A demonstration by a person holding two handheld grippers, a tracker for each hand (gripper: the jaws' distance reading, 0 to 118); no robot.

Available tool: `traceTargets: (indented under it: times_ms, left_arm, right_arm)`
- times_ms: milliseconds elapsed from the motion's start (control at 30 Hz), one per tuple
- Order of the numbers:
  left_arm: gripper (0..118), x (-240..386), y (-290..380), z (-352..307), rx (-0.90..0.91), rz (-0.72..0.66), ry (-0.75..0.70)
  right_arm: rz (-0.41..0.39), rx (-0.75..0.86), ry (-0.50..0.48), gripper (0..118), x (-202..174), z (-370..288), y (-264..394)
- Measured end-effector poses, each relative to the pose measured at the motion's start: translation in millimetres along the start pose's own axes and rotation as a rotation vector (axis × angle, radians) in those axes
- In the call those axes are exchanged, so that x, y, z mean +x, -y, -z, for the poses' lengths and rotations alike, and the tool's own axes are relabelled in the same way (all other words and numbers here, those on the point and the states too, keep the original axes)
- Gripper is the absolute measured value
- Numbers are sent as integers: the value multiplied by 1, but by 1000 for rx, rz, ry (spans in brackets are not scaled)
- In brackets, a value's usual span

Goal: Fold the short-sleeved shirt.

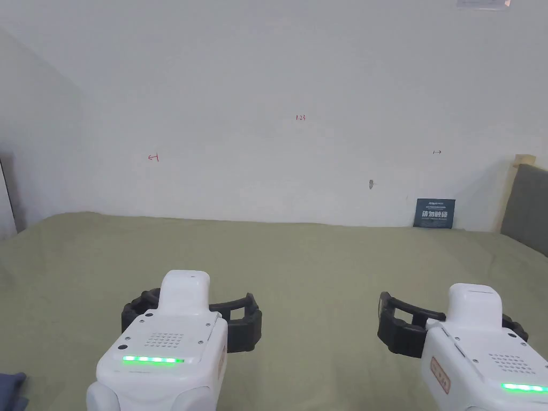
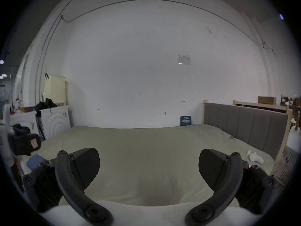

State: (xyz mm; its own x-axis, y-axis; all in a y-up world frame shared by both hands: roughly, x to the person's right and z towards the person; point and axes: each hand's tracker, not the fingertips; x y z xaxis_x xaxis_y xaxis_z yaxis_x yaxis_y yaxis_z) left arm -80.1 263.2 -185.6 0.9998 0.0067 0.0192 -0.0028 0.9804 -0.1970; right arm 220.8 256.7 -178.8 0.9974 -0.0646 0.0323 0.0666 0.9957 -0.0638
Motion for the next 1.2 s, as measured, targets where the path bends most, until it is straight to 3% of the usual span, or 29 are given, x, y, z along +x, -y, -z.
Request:
traceTargets:
  times_ms: [233, 433, 567, 1033, 1200]
  left_arm:
    - [118, 1, -5, 0, 10, 4, 3]
    - [118, 1, -6, 2, 10, 5, 15]
    - [118, 4, -6, 2, 15, 34, 17]
    - [118, 3, -8, 8, 6, 8, 29]
    - [118, 4, -5, 9, 2, 7, 34]
  right_arm:
    - [-90, 25, 23, 118, -7, 7, -8]
    - [-19, -72, -60, 118, -3, 5, -12]
    - [-70, -72, -16, 118, -8, 5, -13]
    - [22, -161, -31, 118, 4, 12, -28]
    - [-22, -189, 10, 118, 2, 14, -26]
